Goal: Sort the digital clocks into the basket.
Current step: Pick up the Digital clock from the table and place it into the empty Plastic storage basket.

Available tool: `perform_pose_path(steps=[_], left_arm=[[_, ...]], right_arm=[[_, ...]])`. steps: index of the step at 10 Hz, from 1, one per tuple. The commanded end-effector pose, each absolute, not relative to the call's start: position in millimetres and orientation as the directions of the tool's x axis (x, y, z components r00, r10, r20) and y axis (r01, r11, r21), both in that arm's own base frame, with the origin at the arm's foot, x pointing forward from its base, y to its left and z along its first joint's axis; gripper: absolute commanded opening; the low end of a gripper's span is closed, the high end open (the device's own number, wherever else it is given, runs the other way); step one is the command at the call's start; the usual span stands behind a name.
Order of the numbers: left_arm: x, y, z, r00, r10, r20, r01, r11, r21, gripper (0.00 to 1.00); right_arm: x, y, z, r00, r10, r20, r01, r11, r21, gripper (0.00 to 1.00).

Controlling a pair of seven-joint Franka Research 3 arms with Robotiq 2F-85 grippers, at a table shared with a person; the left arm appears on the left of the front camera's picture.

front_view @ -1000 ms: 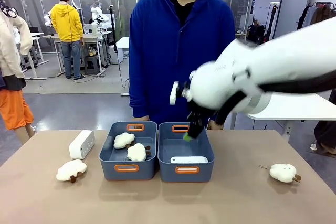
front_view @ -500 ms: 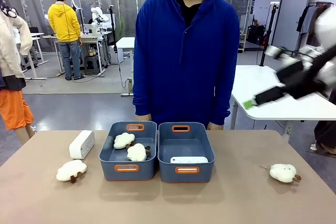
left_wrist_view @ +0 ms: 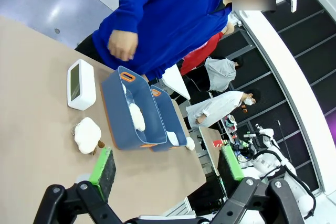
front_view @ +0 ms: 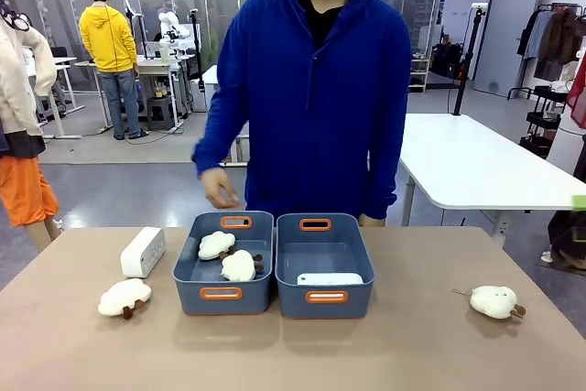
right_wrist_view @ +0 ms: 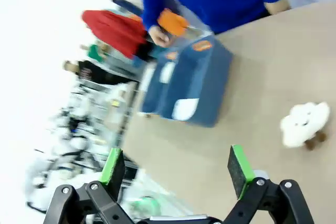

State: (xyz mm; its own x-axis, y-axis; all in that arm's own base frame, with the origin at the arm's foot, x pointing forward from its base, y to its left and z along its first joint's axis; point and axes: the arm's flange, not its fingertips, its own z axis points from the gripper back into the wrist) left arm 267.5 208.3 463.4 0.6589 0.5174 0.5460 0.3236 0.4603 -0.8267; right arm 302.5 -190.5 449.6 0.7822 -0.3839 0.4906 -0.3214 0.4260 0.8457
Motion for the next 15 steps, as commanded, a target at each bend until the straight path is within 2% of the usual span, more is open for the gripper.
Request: perform_pose_path(steps=[1,2,4,5,7,9,10,11,12,13,15], left_arm=[[267.8,209.0,465.0,0.647,0.521,0.556,0.345,0.451,-0.823,1.00],[267.8,209.0,465.0,0.647,0.521,0.556,0.345,0.451,-0.823,1.00],[283.4,187.0,478.0,0.697,0.449,0.559,0.336,0.484,-0.808,1.00],[298.4,172.0,485.2,0.732,0.410,0.544,0.281,0.546,-0.789,1.00],[323.3,135.0,490.3,0.826,0.286,0.485,0.271,0.552,-0.788,1.00],[325.4,132.3,490.2,0.810,0.312,0.497,0.273,0.550,-0.790,1.00],[307.5,148.3,494.8,0.798,0.327,0.506,0.266,0.561,-0.784,1.00],[274.9,182.8,507.5,0.726,0.373,0.578,0.310,0.574,-0.758,1.00],[236.9,218.2,516.6,0.643,0.447,0.622,0.287,0.612,-0.737,1.00],[203.0,250.7,514.0,0.602,0.372,0.707,0.313,0.704,-0.637,1.00],[201.3,254.8,509.1,0.591,0.310,0.744,0.379,0.708,-0.596,1.00]], right_arm=[[304.7,-207.7,445.7,0.798,-0.410,0.442,-0.343,0.294,0.892,1.00],[302.5,-190.5,449.6,0.782,-0.384,0.491,-0.321,0.426,0.846,1.00],[302.5,-190.5,449.6,0.782,-0.384,0.491,-0.321,0.426,0.846,1.00],[302.5,-190.5,449.6,0.782,-0.384,0.491,-0.321,0.426,0.846,1.00],[302.5,-190.5,449.6,0.782,-0.384,0.491,-0.321,0.426,0.846,1.00],[302.5,-190.5,449.6,0.782,-0.384,0.491,-0.321,0.426,0.846,1.00],[302.5,-190.5,449.6,0.782,-0.384,0.491,-0.321,0.426,0.846,1.00],[302.5,-190.5,449.6,0.782,-0.384,0.491,-0.321,0.426,0.846,1.00],[302.5,-190.5,449.6,0.782,-0.384,0.491,-0.321,0.426,0.846,1.00],[302.5,-190.5,449.6,0.782,-0.384,0.491,-0.321,0.426,0.846,1.00],[302.5,-190.5,449.6,0.782,-0.384,0.491,-0.321,0.426,0.846,1.00]])
